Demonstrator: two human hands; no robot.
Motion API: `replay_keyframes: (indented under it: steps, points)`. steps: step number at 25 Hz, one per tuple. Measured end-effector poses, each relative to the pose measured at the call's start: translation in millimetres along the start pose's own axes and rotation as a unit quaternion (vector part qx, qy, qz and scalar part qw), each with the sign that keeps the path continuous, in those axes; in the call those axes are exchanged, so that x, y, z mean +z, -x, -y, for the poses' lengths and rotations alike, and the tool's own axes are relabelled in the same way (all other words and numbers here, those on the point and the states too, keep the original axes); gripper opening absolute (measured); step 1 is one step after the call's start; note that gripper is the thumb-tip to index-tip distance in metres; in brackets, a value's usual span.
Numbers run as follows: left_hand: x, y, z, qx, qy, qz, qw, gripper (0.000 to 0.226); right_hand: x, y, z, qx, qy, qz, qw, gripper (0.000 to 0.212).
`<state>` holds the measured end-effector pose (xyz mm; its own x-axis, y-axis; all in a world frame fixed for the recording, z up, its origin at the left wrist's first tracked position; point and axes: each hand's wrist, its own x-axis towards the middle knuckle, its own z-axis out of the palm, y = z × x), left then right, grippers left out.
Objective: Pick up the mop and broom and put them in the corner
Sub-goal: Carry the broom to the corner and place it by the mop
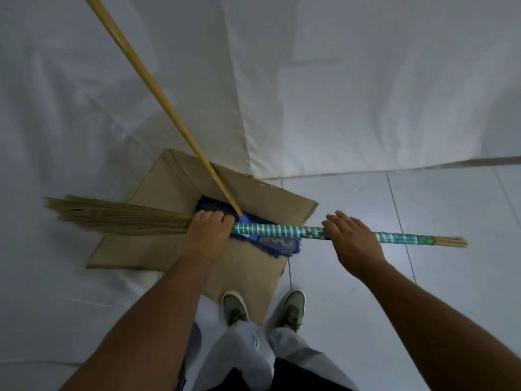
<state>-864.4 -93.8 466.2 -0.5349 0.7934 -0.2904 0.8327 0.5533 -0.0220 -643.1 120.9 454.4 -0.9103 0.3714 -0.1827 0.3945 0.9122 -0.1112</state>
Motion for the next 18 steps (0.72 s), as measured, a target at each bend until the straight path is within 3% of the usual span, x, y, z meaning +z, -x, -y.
replay_keyframes:
  steps: [6,10,12,18]
  points:
    - [126.5,-63.3,-13.5,0.028,0.005,0.067,0.997,0.041,143.3,-17.2,-21.7,0.057,-0.024,0.065,0.996,0.05]
    - [237.3,-97.6,-23.2,0.052,0.003,0.078,0.996,0.034,270.5,-27.9,-32.9,0.081,-0.06,0.088,0.991,0.033]
    - [290.2,-100.8,-25.3,0.082,-0.004,0.112,0.99,0.034,328.1,-24.8,-35.8,0.086,-0.088,0.086,0.989,0.041]
    - [419.2,-121.8,-35.8,0.109,0.019,0.133,0.985,0.037,444.2,-9.2,-46.2,0.11,-0.079,0.141,0.981,0.034]
